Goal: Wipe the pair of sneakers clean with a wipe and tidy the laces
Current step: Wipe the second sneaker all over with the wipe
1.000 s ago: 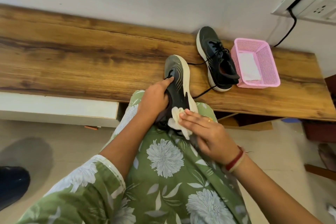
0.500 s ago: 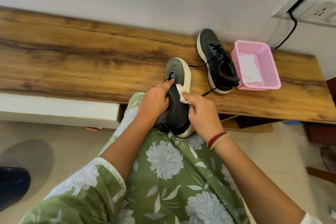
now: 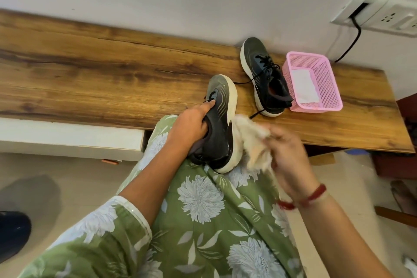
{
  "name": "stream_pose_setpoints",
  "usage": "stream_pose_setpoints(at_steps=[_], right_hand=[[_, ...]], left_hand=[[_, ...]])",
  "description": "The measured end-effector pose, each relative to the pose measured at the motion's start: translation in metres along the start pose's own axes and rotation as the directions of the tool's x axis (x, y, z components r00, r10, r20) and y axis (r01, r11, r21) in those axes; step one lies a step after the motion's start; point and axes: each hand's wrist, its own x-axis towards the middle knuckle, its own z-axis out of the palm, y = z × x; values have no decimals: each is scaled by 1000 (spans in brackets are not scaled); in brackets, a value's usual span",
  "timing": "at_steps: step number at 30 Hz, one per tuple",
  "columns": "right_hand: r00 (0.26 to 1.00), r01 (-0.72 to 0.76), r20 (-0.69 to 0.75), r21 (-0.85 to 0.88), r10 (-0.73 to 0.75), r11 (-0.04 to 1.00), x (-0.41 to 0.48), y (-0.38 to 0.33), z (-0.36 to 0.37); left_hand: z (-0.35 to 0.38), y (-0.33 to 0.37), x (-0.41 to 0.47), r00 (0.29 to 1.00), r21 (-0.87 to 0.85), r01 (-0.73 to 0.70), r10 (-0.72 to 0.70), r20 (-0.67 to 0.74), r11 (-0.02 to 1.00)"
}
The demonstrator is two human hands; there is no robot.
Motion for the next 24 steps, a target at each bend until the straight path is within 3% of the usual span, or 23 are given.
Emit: stream_pose_setpoints(at_steps=[2, 4, 6, 8, 10, 11, 20, 22, 24], right_hand=[[980, 63, -187, -14, -65, 998, 36, -12, 1], [950, 134, -245, -243, -195, 961, 72, -15, 13], [949, 174, -140, -517, -284, 838, 96, -9, 32], [942, 235, 9, -731, -336, 641, 102, 3, 48], [912, 297, 106, -838, -397, 458, 95, 12, 57], [905, 305, 115, -847, -410, 435, 91, 14, 58], [945, 311, 184, -760, -269, 571, 51, 15, 32], [960, 281, 209, -685, -188, 672, 45, 11, 20], [977, 165, 191, -428, -90, 889, 44, 5, 11]], left_hand=[[1, 0, 1, 1000, 10, -4, 4, 5, 1000], [2, -1, 1, 1000, 9, -4, 4, 7, 1000], [2, -3, 1, 1000, 7, -2, 2, 2, 1000], [2, -2, 1, 1000, 0, -4, 4, -3, 1000], [3, -1, 1, 1000, 13, -4, 4, 14, 1000], [3, 0, 2, 1000, 26, -6, 5, 23, 1000], [1, 1, -2, 1000, 43, 7, -7, 1, 999], [2, 2, -2, 998, 82, 68, -66, -24, 994], [1, 2, 1, 994, 131, 105, -103, -21, 986]])
